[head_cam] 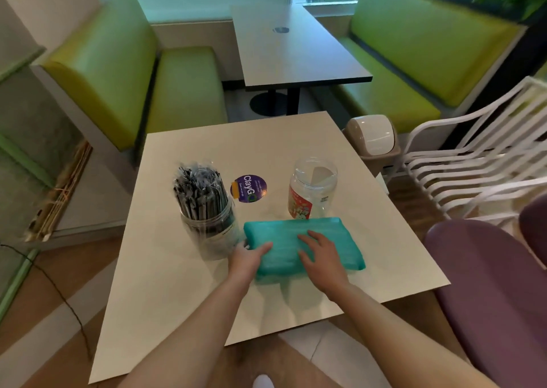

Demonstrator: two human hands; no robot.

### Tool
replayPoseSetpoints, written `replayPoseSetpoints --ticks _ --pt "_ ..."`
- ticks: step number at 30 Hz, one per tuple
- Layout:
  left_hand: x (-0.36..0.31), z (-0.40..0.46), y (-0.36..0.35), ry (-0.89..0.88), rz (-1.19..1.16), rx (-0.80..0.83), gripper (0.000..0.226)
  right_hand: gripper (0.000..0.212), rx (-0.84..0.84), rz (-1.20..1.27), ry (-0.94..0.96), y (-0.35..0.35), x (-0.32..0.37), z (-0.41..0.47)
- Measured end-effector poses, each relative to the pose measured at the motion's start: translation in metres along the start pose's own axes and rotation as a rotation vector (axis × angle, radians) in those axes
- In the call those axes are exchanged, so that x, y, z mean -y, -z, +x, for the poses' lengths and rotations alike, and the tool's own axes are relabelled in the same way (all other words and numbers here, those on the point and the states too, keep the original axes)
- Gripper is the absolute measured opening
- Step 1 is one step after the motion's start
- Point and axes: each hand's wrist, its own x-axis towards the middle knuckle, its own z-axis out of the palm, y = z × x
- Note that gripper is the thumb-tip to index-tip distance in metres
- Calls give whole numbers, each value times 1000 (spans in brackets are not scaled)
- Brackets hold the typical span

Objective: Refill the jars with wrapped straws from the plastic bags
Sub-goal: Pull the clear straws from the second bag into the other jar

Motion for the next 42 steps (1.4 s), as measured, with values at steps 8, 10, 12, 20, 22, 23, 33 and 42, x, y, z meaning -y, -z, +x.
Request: replayPoseSetpoints --ticks 8,10,12,20,22,23,33,42 --pt "-42 -19 -12 -159 -68 -93 93 87 75 9 129 25 20 -13" --pt "-56 -26 -15 -191 -123 -48 71 79 -5 110 115 28 31 -10" --pt "-65 -29 -15 -230 -150 -32 58 71 -43 215 112 36 41 -9" --pt "-92 -37 -7 -398 -123 -33 53 47 -23 723 -32 76 54 -1" --pt "-93 -35 -5 -449 -33 -24 71 42 -10 816 -107 82 52 2" --pt "-94 -36 -3 -476 17 -26 74 40 7 835 -130 83 50 3" --pt "-113 -24 8 -601 176 249 76 39 -259 779 -112 93 65 17" --pt "-113 -14 2 -734 121 173 62 27 -441 567 60 101 94 26"
